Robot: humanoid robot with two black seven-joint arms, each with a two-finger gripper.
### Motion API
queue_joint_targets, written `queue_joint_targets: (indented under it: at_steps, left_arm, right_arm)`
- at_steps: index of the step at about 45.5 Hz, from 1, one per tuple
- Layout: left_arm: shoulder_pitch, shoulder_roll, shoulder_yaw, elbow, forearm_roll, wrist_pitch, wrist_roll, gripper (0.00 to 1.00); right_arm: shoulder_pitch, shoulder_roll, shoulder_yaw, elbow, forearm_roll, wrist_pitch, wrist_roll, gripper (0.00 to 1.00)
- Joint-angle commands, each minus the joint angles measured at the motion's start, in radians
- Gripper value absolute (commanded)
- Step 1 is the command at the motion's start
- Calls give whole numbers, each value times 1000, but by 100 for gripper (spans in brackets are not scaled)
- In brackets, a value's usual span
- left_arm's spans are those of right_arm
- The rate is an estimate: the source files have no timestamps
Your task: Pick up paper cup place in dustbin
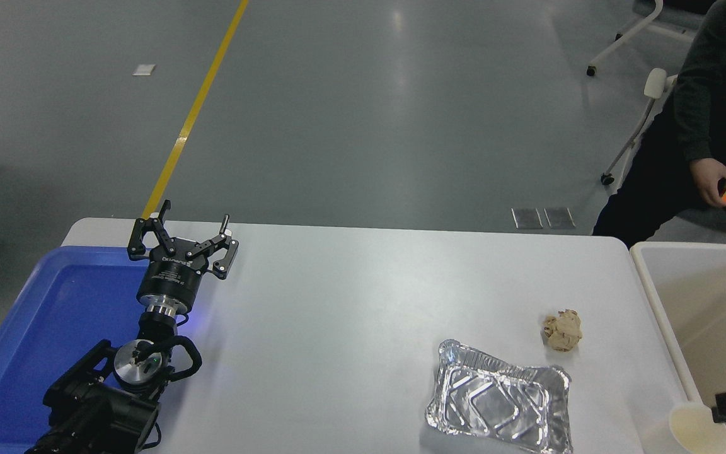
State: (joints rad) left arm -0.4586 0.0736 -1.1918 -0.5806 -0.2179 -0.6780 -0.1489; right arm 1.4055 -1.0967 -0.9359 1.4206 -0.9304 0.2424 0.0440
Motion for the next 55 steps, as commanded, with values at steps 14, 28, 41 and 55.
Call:
queue_joint_targets:
  at_steps: [14, 28, 41, 55]
  left_arm:
    - [0, 0, 0, 1, 0, 0, 0, 99]
    - [0, 0, 0, -1, 0, 0, 0, 99]
    - [0, 0, 0, -1, 0, 0, 0, 99]
    - [0, 0, 0, 1, 0, 0, 0, 99]
  right_arm:
    - [-258, 130, 135, -155, -36, -86, 19, 100]
    - [-284, 140, 140, -177, -68, -97, 36, 63]
    - [-290, 135, 140, -173, -96, -94, 39, 0]
    - [-280, 87, 141, -140, -93, -92, 48, 0]
